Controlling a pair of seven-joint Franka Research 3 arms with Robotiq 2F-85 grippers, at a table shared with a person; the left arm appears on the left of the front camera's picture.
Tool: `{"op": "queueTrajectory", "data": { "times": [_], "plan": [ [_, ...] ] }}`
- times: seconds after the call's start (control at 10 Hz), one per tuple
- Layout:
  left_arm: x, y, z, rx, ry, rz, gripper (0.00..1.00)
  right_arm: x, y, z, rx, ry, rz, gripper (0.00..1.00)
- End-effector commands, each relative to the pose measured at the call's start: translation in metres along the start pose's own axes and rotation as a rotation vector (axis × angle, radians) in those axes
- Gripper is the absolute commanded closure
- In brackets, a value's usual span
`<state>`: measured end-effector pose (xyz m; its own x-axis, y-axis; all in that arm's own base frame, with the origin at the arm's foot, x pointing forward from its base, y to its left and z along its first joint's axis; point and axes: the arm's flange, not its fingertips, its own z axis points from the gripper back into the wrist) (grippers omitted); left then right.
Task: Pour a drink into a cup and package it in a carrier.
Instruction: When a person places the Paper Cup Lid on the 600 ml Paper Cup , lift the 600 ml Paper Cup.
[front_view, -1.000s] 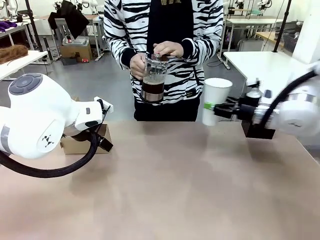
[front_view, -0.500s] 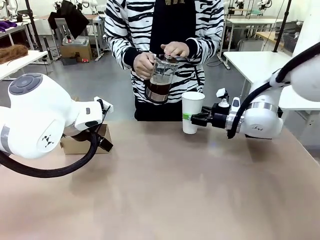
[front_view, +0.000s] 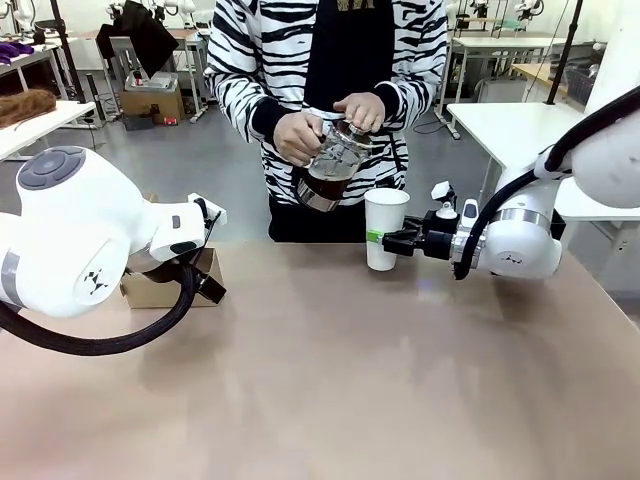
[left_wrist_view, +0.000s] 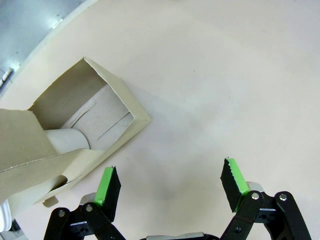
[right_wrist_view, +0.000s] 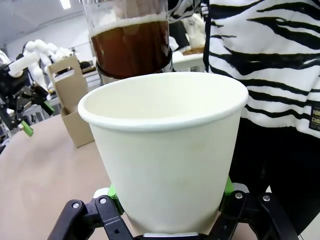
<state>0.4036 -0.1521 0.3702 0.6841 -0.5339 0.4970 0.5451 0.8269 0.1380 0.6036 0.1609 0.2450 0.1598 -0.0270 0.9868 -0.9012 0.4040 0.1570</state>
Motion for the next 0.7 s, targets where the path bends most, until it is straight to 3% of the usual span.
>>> {"op": "queueTrajectory", "data": {
  "times": [0.0,0.6],
  "plan": [
    [0.0000,0.0006,0.0006,-0.002,-0.002,0.002,0.00,0.0026,0.0038,-0.0018,0.005,-0.002,0.000,0.20],
    [0.0000,0.0006,0.0006,-0.002,-0.002,0.002,0.00,0.0026,0.0038,-0.0018,0.005,-0.002,0.000,0.20]
  ]
}}
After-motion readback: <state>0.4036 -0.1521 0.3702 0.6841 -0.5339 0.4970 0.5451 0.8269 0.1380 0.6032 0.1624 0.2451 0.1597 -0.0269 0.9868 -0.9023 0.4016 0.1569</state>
